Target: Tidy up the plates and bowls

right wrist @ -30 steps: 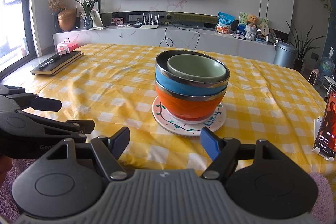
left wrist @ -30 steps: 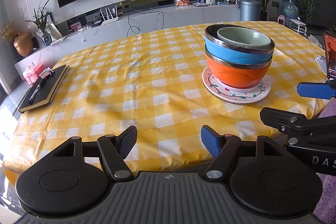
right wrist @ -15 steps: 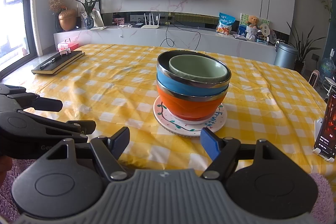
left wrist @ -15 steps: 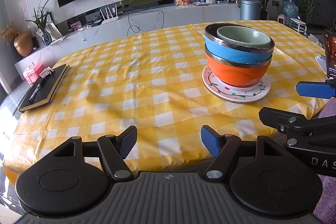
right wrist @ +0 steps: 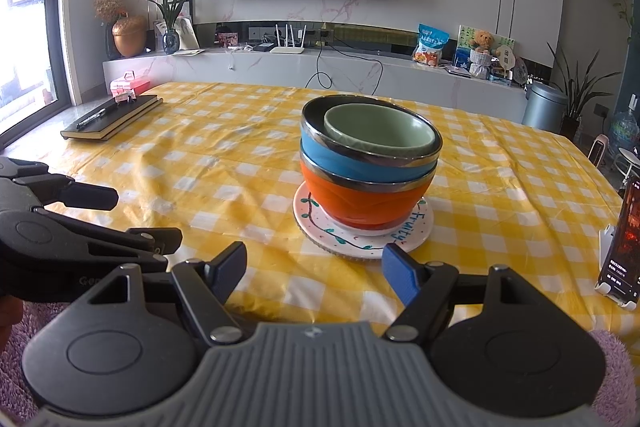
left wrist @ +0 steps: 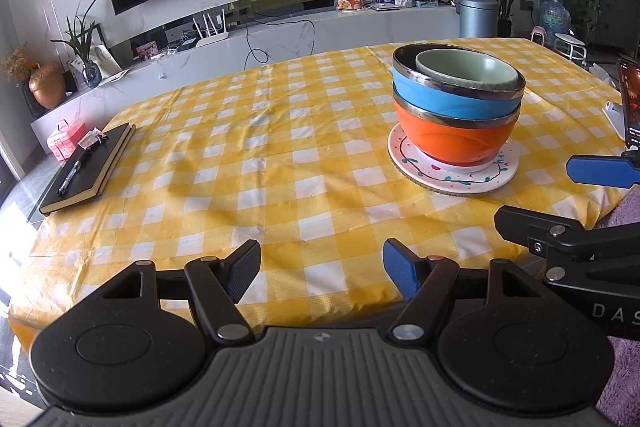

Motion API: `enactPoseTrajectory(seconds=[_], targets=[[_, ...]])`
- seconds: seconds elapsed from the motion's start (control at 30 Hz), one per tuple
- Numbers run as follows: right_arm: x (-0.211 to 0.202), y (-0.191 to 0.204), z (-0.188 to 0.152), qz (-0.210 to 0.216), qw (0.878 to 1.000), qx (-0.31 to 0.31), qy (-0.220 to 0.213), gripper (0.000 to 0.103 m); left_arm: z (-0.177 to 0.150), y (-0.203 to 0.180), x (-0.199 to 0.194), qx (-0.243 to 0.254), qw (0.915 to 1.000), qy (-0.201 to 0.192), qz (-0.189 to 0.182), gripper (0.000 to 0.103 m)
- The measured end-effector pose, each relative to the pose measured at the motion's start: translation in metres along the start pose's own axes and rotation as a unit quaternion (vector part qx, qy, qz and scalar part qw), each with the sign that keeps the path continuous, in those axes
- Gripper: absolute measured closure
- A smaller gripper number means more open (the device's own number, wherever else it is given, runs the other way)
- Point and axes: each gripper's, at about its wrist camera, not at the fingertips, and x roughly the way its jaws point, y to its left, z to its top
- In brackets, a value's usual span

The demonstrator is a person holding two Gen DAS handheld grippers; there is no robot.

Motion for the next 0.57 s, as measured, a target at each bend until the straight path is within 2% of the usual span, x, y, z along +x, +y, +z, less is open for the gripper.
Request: enactPoseTrajectory(seconds=[0.57], targets=[[0.0001, 0.0010, -0.0006, 0.000, 1.000, 0.000, 0.001, 0.029, -0.0002, 0.0008, -0.0016, -0.001, 1.0000, -0.001, 0.005, 0.021]])
